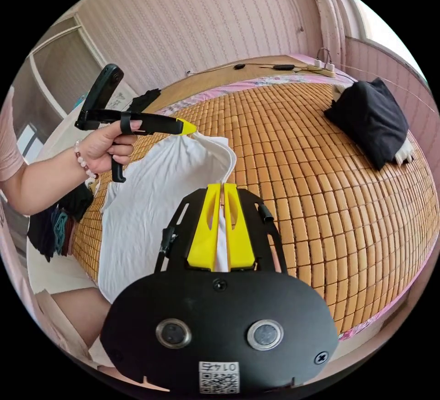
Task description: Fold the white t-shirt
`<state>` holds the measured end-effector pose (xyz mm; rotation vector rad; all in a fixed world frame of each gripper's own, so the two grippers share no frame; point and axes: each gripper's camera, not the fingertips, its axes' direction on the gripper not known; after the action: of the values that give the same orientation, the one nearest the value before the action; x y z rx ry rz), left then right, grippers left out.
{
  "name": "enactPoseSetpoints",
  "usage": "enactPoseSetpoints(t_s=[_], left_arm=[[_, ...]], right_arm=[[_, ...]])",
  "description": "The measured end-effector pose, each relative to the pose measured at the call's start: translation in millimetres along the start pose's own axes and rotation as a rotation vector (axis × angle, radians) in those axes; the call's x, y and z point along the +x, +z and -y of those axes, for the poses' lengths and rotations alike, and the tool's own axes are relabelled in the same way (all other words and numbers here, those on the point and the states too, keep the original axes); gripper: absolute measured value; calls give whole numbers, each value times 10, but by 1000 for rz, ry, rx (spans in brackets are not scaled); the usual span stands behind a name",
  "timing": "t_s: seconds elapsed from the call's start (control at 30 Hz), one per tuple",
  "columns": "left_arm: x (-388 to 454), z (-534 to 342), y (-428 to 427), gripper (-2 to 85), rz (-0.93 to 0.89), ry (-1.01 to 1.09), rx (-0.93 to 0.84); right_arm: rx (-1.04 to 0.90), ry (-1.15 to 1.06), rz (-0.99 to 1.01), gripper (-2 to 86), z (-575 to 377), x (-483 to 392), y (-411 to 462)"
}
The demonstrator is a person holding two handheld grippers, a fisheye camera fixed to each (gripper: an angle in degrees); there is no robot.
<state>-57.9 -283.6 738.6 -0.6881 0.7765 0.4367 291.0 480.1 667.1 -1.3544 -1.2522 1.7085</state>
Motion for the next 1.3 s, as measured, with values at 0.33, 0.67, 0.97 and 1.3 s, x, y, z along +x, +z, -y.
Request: enactPoseSetpoints(t_s=[0.33, 0.67, 0.97, 1.3], left_arm=[[-516, -1110, -82, 48, 131, -316, -67], [-499, -1106, 272, 40, 190, -270, -82], [-526, -1818, -547, 37, 115, -428, 234], [-724, -3611, -1380, -8, 415, -861, 303]], right_arm=[[-219, -112, 69, 15, -208, -407, 392], [-382, -189, -45, 14, -198, -734, 1147], [-305, -186, -26, 19, -151, -1021, 1009], [-367, -552, 294, 53, 349, -2983, 2167]])
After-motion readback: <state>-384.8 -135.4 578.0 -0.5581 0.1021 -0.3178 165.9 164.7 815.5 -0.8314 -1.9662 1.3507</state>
